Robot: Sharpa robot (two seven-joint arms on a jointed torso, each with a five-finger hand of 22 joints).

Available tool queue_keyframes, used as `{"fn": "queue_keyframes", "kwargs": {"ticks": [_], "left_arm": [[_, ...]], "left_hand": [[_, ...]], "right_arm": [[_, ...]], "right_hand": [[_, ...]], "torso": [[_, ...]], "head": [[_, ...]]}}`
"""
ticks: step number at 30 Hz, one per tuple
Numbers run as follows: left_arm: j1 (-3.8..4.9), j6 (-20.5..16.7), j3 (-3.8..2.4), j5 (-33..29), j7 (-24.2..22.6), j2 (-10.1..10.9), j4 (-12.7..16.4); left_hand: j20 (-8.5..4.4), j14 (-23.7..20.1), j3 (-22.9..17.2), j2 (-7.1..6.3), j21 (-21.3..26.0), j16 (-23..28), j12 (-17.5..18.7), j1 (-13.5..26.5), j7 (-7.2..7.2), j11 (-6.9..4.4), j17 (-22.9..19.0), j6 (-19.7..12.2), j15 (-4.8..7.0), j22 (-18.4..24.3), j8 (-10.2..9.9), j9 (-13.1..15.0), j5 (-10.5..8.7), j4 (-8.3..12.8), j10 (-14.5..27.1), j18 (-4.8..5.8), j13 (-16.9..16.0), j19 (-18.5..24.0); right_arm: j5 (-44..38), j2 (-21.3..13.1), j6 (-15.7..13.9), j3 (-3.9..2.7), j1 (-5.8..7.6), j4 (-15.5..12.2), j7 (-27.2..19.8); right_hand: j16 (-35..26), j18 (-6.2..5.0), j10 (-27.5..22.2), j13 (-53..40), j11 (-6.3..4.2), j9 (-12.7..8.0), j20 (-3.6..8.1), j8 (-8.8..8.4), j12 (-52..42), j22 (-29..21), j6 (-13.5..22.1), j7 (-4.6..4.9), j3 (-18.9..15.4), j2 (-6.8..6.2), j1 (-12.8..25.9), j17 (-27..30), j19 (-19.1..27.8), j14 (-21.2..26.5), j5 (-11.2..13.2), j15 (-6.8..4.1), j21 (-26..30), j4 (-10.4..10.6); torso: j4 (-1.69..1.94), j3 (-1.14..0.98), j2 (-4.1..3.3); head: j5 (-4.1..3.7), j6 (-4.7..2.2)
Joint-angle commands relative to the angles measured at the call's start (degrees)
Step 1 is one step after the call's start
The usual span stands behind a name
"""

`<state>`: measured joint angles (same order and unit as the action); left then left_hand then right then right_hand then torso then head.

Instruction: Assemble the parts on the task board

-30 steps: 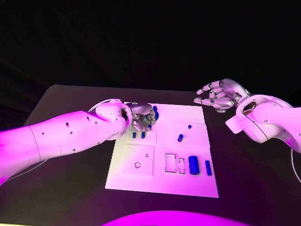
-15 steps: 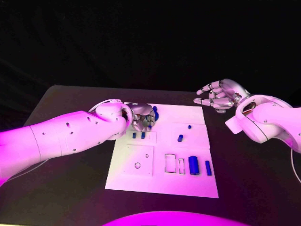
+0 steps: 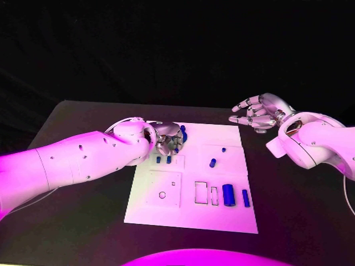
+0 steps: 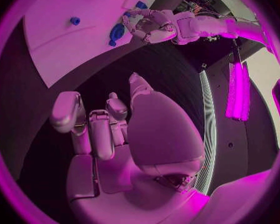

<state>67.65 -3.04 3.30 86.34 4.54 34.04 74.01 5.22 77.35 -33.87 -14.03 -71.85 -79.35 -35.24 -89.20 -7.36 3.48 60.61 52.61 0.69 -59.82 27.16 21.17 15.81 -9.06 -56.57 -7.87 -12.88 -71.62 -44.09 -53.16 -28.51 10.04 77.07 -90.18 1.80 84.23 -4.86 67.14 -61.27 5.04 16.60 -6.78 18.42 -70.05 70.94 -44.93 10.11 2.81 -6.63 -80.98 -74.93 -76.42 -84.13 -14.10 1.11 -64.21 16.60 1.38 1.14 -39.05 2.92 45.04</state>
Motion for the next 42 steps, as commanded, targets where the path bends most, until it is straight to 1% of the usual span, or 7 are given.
{"fn": "queue_keyframes", "kwargs": {"ticks": [1,4,11,17,25,38,42], "left_arm": [[-0.15,-1.2,0.06,-0.1,-0.6,0.0,0.0],[-0.23,-1.5,0.04,-0.3,-0.7,0.1,0.3],[-0.48,-1.8,-0.53,-1.7,-0.7,1.4,1.8],[-0.5,-1.6,-1.68,-3.3,-0.5,3.2,3.4],[-0.45,-1.9,-3.48,-4.6,0.1,6.2,5.8],[-0.45,0.1,-3.9,-4.9,1.4,7.8,5.7],[-0.45,0.9,-3.9,-4.9,1.5,7.7,5.4]], "left_hand": [[0.02,0.6,-0.5,0.42,-0.4,-0.3,0.1,0.6,-0.12,-0.21,0.2,0.7,-0.12,-0.6,-0.5,-0.1,-0.07,0.6,-0.8,1.19,-0.1,-0.6],[0.04,0.8,-0.7,0.42,-0.8,-0.4,0.3,0.8,-0.11,-0.17,0.5,0.9,-0.12,-1.2,-0.7,-0.2,-0.05,0.9,-1.0,1.32,-0.1,-0.9],[0.08,1.0,-0.9,0.34,-1.1,-0.5,0.5,1.2,-0.14,-0.11,0.7,1.0,-0.14,-1.4,-0.9,-0.3,-0.05,1.1,-1.1,1.37,-0.1,-1.0],[0.2,1.2,-1.2,0.19,-1.3,-0.7,1.0,2.2,-0.16,-0.06,0.9,1.3,-0.19,-1.7,-1.3,-0.4,0.08,1.4,-1.3,1.41,0.0,-1.2],[0.28,1.5,-1.4,-0.27,-1.6,-1.0,1.6,3.6,-0.08,-0.08,1.3,1.7,-0.21,-2.2,-1.7,-0.4,0.1,1.4,-1.6,1.49,0.0,-1.4],[0.29,1.6,-1.4,-0.38,-1.6,-1.1,1.9,4.3,0.01,-0.14,1.3,2.0,-0.19,-2.2,-1.9,-0.3,0.01,1.4,-1.9,1.47,0.0,-1.3],[0.29,1.6,-1.4,-0.37,-1.6,-1.1,1.9,4.3,0.03,-0.16,1.3,2.1,-0.18,-2.2,-1.9,-0.3,-0.01,1.4,-1.9,1.47,0.0,-1.3]], "right_arm": [[-0.1,0.0,0.2,0.0,-0.03,-0.1,-0.7],[-0.1,0.0,0.2,0.0,-0.03,-0.1,-0.8],[-0.1,0.2,0.3,0.0,-0.05,0.1,-0.8],[-0.1,0.2,0.3,0.0,-0.08,0.2,-0.8],[-0.1,0.1,0.3,0.0,-0.11,0.2,-0.8],[0.0,0.1,0.5,0.01,-0.19,0.3,-0.6],[0.0,0.2,0.5,0.01,-0.21,0.3,-0.6]], "right_hand": [[-0.2,-1.13,-0.1,-0.1,-0.01,-0.1,0.13,0.24,0.0,0.0,0.1,-0.2,0.2,0.17,0.0,-1.7,0.2,-2.4,0.1,-0.46,0.1,0.0],[-0.2,-1.13,-0.1,-0.1,-0.01,-0.1,0.13,0.24,0.0,0.0,0.1,-0.2,0.2,0.17,0.0,-1.7,0.2,-2.4,0.1,-0.46,0.1,0.0],[-0.2,-1.13,-0.1,-0.1,-0.01,-0.1,0.13,0.24,0.0,0.0,0.1,-0.2,0.2,0.17,0.0,-1.7,0.2,-2.4,0.1,-0.46,0.1,0.0],[-0.2,-1.13,-0.1,-0.1,-0.01,-0.1,0.13,0.24,0.0,0.0,0.1,-0.2,0.2,0.17,0.0,-1.7,0.2,-2.4,0.1,-0.46,0.1,0.0],[-0.2,-1.13,-0.1,-0.1,-0.01,-0.1,0.13,0.24,0.0,0.0,0.1,-0.2,0.2,0.17,0.0,-1.7,0.2,-2.4,0.1,-0.46,0.1,0.0],[-0.2,-1.13,-0.1,-0.1,-0.01,-0.1,0.13,0.24,0.0,0.0,0.1,-0.2,0.2,0.17,0.0,-1.7,0.2,-2.4,0.1,-0.46,0.1,0.0],[-0.2,-1.13,-0.1,-0.1,-0.01,-0.1,0.13,0.24,0.0,0.0,0.1,-0.2,0.2,0.17,0.0,-1.7,0.2,-2.4,0.1,-0.46,0.1,0.0]], "torso": [[0.01,0.02,-0.01],[0.02,0.04,0.0],[-0.02,0.1,0.06],[0.1,-0.03,0.18],[0.15,0.0,0.17],[0.08,0.08,-0.02],[0.04,0.02,-0.04]], "head": [[0.02,-0.11],[0.05,-0.2],[0.08,-0.52],[0.15,-0.68],[0.33,-0.93],[0.49,-0.92],[0.62,-0.85]]}}
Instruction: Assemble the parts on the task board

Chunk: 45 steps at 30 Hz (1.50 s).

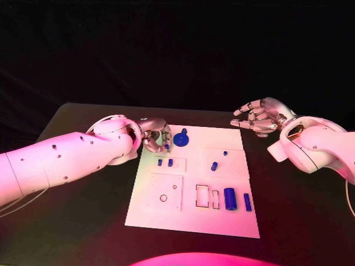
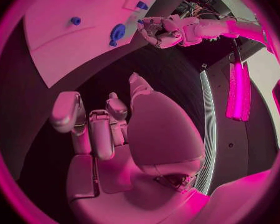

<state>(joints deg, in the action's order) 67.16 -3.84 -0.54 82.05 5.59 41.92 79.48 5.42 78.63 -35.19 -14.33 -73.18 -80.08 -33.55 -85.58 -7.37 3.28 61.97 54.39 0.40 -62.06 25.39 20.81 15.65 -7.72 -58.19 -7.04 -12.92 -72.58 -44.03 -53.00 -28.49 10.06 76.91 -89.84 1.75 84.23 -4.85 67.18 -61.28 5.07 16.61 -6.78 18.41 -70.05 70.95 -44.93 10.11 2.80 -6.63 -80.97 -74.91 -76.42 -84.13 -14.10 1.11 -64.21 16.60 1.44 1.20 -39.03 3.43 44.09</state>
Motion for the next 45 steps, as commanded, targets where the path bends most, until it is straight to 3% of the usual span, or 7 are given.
{"fn": "queue_keyframes", "kwargs": {"ticks": [1,12,45], "left_arm": [[0.03,1.9,-0.06,-0.6,0.5,-0.3,-0.2],[0.02,3.3,0.01,-0.9,0.4,-0.9,-1.2],[0.02,5.1,0.33,-1.8,0.2,-2.2,-2.8]], "left_hand": [[0.08,0.4,-0.1,-0.07,-0.3,-0.3,0.2,0.7,0.03,0.04,0.0,0.3,0.12,0.0,-0.1,0.0,0.16,0.1,-0.3,0.65,0.0,-0.4],[0.08,0.3,-0.1,-0.04,-0.2,-0.3,0.3,1.1,0.07,0.01,-0.2,0.5,0.13,0.1,-0.1,0.1,0.02,0.0,-0.5,0.62,0.0,-0.3],[0.05,0.4,0.0,-0.13,-0.2,-0.4,0.5,1.4,0.15,-0.06,0.1,0.7,0.16,0.1,-0.2,0.1,-0.2,0.1,-0.7,0.63,0.0,-0.3]], "right_arm": [[-0.1,0.1,0.5,-0.01,-0.05,0.0,-0.6],[-0.1,0.1,0.4,0.0,-0.06,-0.1,-0.5],[-0.1,0.2,0.4,0.0,-0.06,-0.4,-0.4]], "right_hand": [[-0.2,-1.13,-0.1,-0.1,-0.03,-0.1,0.13,0.25,0.0,0.0,0.1,-0.2,0.2,0.17,0.0,-1.7,0.2,-2.4,0.1,-0.46,0.1,0.0],[-0.3,-1.15,0.0,0.1,-0.07,-0.1,0.17,0.35,0.1,-0.1,0.1,-0.23,0.3,0.16,0.1,-1.6,0.2,-2.4,0.1,-0.5,0.4,0.0],[-0.3,-1.15,0.0,0.1,-0.07,-0.1,0.17,0.35,0.1,-0.1,0.1,-0.23,0.3,0.16,0.1,-1.6,0.2,-2.4,0.1,-0.5,0.4,0.0]], "torso": [[-0.03,-0.03,-0.08],[-0.12,-0.13,-0.06],[-0.1,-0.05,-0.08]], "head": [[0.14,0.15],[0.1,0.3],[0.01,0.66]]}}
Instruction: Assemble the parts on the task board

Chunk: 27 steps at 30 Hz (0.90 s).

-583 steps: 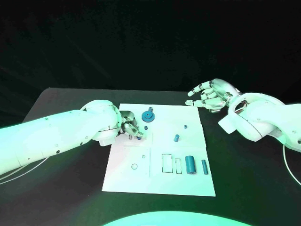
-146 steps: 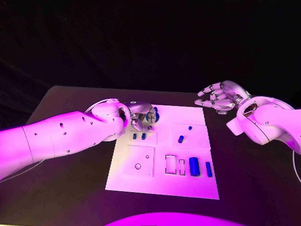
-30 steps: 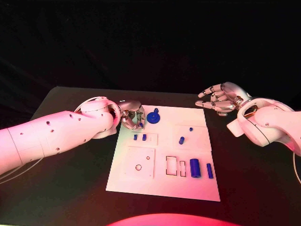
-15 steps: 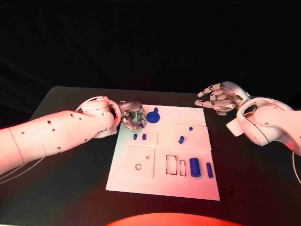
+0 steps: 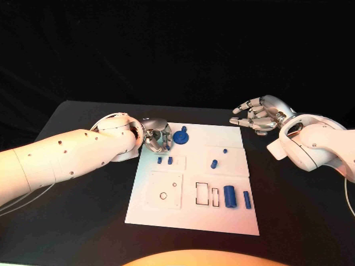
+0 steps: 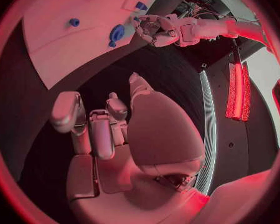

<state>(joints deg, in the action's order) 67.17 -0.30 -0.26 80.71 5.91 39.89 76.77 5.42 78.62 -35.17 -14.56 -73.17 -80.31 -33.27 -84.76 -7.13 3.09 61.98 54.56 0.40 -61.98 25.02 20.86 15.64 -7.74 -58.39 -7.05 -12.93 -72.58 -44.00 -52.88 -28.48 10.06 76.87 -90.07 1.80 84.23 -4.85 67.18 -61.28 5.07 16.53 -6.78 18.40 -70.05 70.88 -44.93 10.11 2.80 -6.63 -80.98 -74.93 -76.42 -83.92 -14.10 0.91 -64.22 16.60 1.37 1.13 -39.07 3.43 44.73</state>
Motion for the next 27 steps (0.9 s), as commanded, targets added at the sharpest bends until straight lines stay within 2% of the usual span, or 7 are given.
{"fn": "queue_keyframes", "kwargs": {"ticks": [1,13,27], "left_arm": [[0.01,1.7,0.07,-0.4,-0.2,-0.2,-0.1],[0.0,2.5,0.39,-0.4,-0.2,-0.6,-0.4],[-0.02,3.0,0.69,-0.5,0.0,-1.0,-1.0]], "left_hand": [[0.05,0.4,0.0,0.11,-0.3,-0.2,0.2,0.6,-0.07,0.11,0.1,0.5,0.17,0.0,0.2,0.1,-0.23,0.1,-0.5,0.64,0.0,-0.3],[0.0,0.5,0.1,0.13,-0.3,-0.3,0.2,0.7,0.04,-0.04,0.2,0.9,0.28,-0.1,0.3,0.2,-0.42,0.3,-0.9,0.65,-0.1,-0.3],[-0.03,0.5,0.3,0.14,-0.3,-0.3,0.2,0.9,0.11,-0.1,0.2,1.1,0.33,-0.1,0.3,0.3,-0.56,0.4,-1.1,0.65,-0.2,-0.3]], "right_arm": [[-0.1,0.0,0.4,0.0,-0.03,-0.1,-0.5],[-0.1,0.1,0.5,0.0,-0.03,0.0,-0.5],[-0.1,0.1,0.5,0.0,-0.03,0.0,-0.5]], "right_hand": [[-0.3,-1.16,0.0,0.1,-0.08,-0.1,0.17,0.35,0.1,-0.1,0.1,-0.23,0.3,0.16,0.1,-1.6,0.2,-2.6,0.1,-0.3,0.4,0.0],[-0.3,-1.16,0.2,0.1,-0.11,-0.1,0.21,0.45,0.1,-0.1,0.1,-0.26,0.4,0.13,0.1,-1.6,0.1,-2.7,0.2,-0.33,0.5,0.0],[-0.3,-1.16,0.2,0.1,-0.11,-0.1,0.21,0.45,0.1,-0.1,0.1,-0.26,0.4,0.13,0.1,-1.6,0.1,-2.7,0.2,-0.33,0.5,0.0]], "torso": [[-0.02,0.03,-0.03],[0.03,0.06,0.0],[-0.02,-0.01,0.0]], "head": [[0.02,0.04],[-0.04,0.2],[-0.08,0.11]]}}
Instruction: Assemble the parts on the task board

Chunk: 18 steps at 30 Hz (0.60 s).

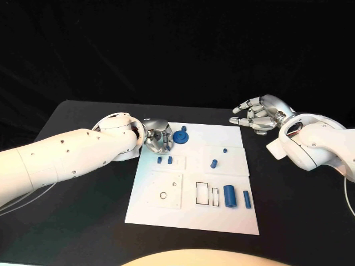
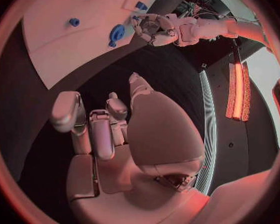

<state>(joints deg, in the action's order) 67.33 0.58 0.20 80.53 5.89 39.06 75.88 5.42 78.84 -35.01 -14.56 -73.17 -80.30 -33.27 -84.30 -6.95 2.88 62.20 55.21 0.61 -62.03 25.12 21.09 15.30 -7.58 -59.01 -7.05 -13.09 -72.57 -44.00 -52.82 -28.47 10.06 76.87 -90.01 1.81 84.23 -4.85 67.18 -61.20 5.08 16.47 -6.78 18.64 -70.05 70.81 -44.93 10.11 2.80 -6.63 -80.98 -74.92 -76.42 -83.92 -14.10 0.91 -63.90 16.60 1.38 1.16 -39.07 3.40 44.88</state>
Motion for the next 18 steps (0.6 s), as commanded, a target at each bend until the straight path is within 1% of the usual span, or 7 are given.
{"fn": "queue_keyframes", "kwargs": {"ticks": [1,14,18], "left_arm": [[-0.18,2.1,0.25,-0.3,0.0,-0.2,-0.2],[-0.21,2.0,0.33,-0.2,0.1,-0.2,-0.6],[-0.21,2.0,0.34,-0.3,0.1,-0.2,-0.4]], "left_hand": [[-0.06,0.3,0.1,0.17,-0.3,-0.4,0.2,0.5,-0.02,0.04,0.0,0.6,0.15,-0.1,0.3,0.1,-0.27,0.3,-0.6,0.66,-0.1,-0.3],[-0.1,0.2,0.1,0.29,-0.2,-0.4,0.2,0.4,0.02,0.0,0.0,0.6,0.21,0.1,0.2,0.1,-0.24,0.4,-0.7,0.61,-0.1,-0.2],[-0.11,0.3,0.0,0.25,-0.3,-0.4,0.6,0.5,-0.13,0.13,0.1,0.0,0.17,-0.1,-0.5,0.0,-0.21,0.7,-0.5,0.69,-0.1,-0.3]], "right_arm": [[-0.1,0.0,0.5,0.0,-0.03,-0.1,-0.5],[-0.1,-0.1,0.6,0.0,-0.03,0.0,-0.6],[-0.1,0.0,0.8,0.0,-0.04,0.1,-0.6]], "right_hand": [[-0.3,-1.16,0.2,0.1,-0.11,-0.1,0.21,0.21,0.1,0.0,0.1,-0.26,0.4,0.13,0.1,-1.6,0.1,-2.7,0.2,-0.33,0.2,0.0],[-0.3,-1.16,0.2,0.1,-0.11,-0.1,0.21,0.21,0.1,0.0,0.1,-0.26,0.4,0.13,0.1,-1.6,0.1,-2.7,0.2,-0.33,0.2,0.0],[-0.3,-1.16,0.2,0.1,-0.11,-0.1,0.21,0.21,0.1,0.0,0.1,-0.26,0.4,0.13,0.1,-1.6,0.1,-2.7,0.2,-0.33,0.2,0.0]], "torso": [[-0.04,-0.04,0.01],[0.01,0.02,0.03],[0.03,0.04,0.03]], "head": [[-0.06,-0.05],[-0.23,-0.03],[-0.19,-0.09]]}}
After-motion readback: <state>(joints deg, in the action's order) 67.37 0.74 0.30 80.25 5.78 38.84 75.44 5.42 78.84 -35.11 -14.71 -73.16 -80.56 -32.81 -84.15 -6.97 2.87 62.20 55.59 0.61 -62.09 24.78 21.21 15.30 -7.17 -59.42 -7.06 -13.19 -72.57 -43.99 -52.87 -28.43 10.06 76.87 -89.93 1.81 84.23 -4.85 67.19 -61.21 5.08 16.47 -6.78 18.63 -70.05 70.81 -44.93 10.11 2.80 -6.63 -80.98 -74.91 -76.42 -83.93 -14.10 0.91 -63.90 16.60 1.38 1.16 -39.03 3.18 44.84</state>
